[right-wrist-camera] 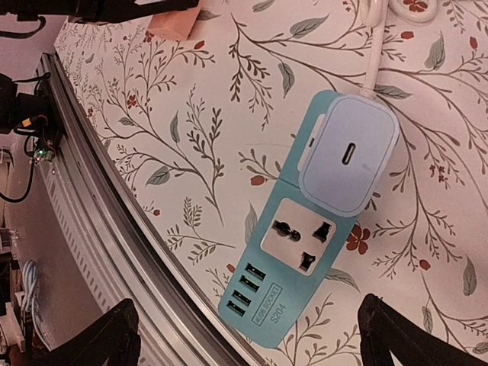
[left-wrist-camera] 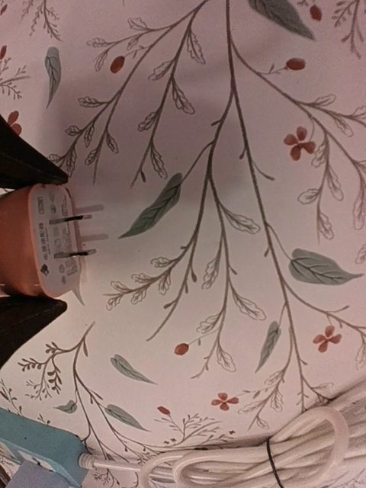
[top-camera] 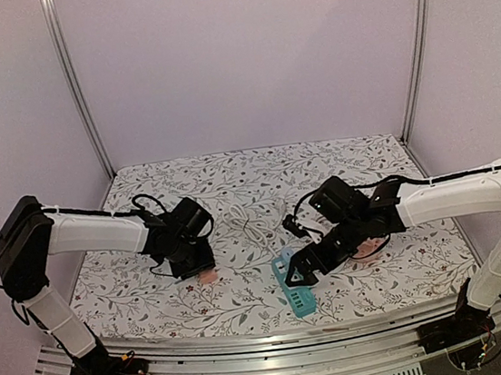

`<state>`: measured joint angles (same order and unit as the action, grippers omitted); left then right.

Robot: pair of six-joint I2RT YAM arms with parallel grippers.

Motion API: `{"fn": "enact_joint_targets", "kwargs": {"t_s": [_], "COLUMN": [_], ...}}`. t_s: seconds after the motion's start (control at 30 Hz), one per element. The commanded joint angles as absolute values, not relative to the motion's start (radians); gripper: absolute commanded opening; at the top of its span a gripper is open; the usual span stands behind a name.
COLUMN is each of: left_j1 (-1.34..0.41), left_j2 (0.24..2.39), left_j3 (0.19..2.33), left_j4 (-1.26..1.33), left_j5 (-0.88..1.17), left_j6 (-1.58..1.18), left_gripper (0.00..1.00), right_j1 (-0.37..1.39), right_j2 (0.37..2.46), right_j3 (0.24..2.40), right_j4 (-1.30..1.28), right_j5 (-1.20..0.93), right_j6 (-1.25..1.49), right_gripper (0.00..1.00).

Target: Insert the plug

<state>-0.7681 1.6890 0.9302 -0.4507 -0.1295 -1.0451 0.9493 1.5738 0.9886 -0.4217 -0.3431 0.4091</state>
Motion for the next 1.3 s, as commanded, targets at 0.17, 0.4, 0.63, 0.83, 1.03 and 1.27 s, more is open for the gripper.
{"fn": "enact_joint_targets", "kwargs": {"t_s": [0.17,0.4,0.63,0.83,1.03,1.27], "left_j1": [-0.792,-0.811,-0.811,-0.810,-0.805,-0.805], "left_j2": [1.675,1.656,1.628,1.613,1.627,1.626], "left_j3": [0.907,0.927,0.969,0.996,1.049,1.123], "left_j4": [-0.288,-0.237,-0.207,-0.127,-0.061,-0.019], "left_j5": [-0.073,-0.082,-0.067,-0.035,0.019,0.059], "left_j6": [-1.059,-1.057,-1.030,-1.054,-1.085,-1.117], "left_gripper": [0.06,0.00,0.00,0.00,0.00,0.00], "right_j1": [0.955,0.955,0.964,0.974,1.005,1.033], "right_j2": [1.512,1.481,1.447,1.431,1.409,1.412], "right_j3": [0.971,0.979,0.965,0.950,0.923,0.911], "right_j4": [-0.383,-0.364,-0.300,-0.211,-0.124,-0.013], "right_j5": [-0.231,-0.088,-0.007,0.109,0.270,0.346], "right_j6": [0.427,0.460,0.490,0.524,0.537,0.540], "right_gripper": [0.99,0.99,0.99,0.99,0.99,0.99]}}
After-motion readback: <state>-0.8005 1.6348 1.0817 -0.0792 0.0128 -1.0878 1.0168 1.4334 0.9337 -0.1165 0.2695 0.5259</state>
